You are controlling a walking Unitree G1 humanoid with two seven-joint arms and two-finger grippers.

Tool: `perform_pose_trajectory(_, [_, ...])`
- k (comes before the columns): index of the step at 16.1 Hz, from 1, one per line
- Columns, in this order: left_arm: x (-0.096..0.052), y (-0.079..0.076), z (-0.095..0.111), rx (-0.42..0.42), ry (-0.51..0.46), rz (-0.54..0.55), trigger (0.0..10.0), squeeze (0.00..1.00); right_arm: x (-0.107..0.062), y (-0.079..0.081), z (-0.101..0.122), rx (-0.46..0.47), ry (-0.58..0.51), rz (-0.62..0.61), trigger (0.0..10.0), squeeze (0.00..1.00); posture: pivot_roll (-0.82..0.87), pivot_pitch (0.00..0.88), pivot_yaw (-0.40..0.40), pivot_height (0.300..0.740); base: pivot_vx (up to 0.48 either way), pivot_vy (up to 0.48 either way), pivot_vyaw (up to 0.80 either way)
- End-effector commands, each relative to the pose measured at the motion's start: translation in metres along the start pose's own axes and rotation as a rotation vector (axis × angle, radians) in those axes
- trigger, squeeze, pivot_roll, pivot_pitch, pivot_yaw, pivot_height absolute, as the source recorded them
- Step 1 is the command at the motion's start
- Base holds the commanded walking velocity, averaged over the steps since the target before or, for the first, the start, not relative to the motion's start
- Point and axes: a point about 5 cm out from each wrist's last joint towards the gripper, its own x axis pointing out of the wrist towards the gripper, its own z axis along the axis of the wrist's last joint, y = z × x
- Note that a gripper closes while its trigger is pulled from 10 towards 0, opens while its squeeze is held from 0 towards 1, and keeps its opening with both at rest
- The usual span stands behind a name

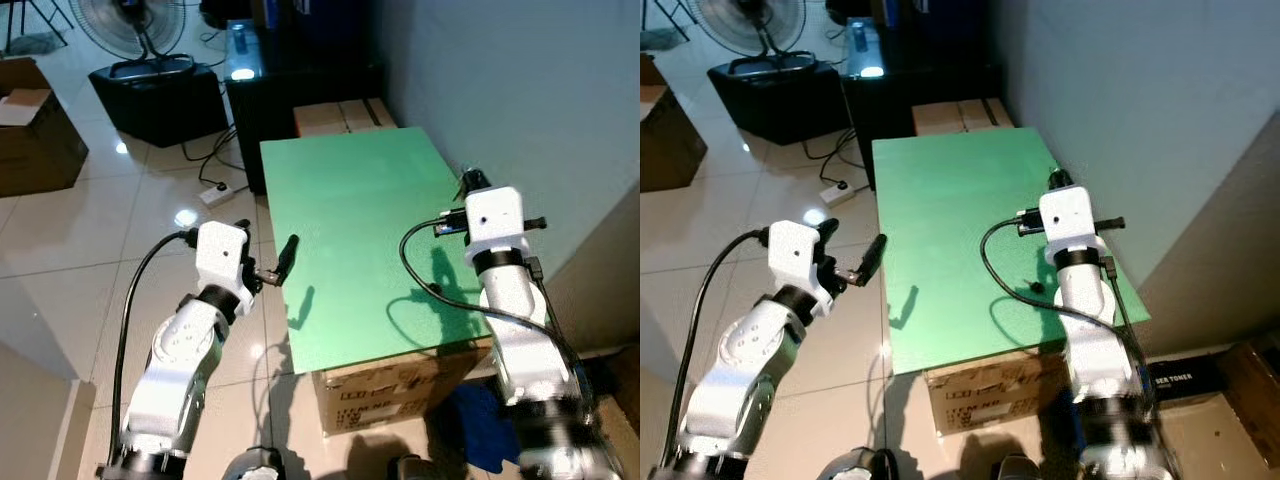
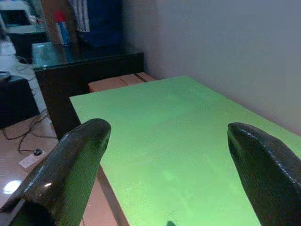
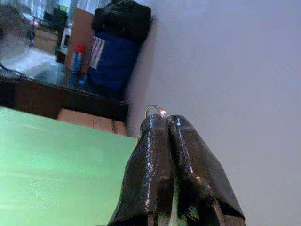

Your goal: Hang keys on a hook

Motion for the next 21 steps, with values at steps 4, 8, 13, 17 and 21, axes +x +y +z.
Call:
perform_pose_trajectory(4, [0.0, 0.009, 0.008, 0.032, -0.027, 0.09, 10.0, 0.0, -0.012, 0.015, 0.013, 0.099, 0.007, 0.122, 10.0, 0.0, -0.07, 0.0, 0.063, 0.74, 0.0, 0.0, 0.4])
perform_pose_trajectory(8, [0.007, 0.015, 0.013, 0.06, -0.041, 0.15, 10.0, 0.0, -0.02, 0.025, 0.01, 0.1, 0.041, 0.191, 10.0, 0.0, -0.07, 0.0, 0.053, 0.74, 0.0, 0.0, 0.8])
perform_pose_trajectory(13, [0.011, 0.006, 0.017, 0.124, -0.056, 0.149, 10.0, 0.0, -0.032, 0.037, -0.001, 0.168, 0.12, 0.286, 10.0, 0.0, -0.06, 0.0, 0.046, 0.74, 0.0, 0.0, 0.8])
perform_pose_trajectory(17, [0.009, -0.002, 0.018, 0.142, -0.069, 0.115, 10.0, 0.0, -0.042, 0.042, -0.008, 0.208, 0.162, 0.303, 10.0, 0.0, -0.05, 0.0, 0.054, 0.74, 0.0, 0.0, 0.8])
perform_pose_trajectory(21, [0.008, -0.006, 0.019, 0.137, -0.087, 0.081, 10.0, 0.0, -0.043, 0.043, -0.013, 0.229, 0.188, 0.316, 10.0, 0.0, -0.05, 0.0, 0.045, 0.74, 0.0, 0.0, 0.8])
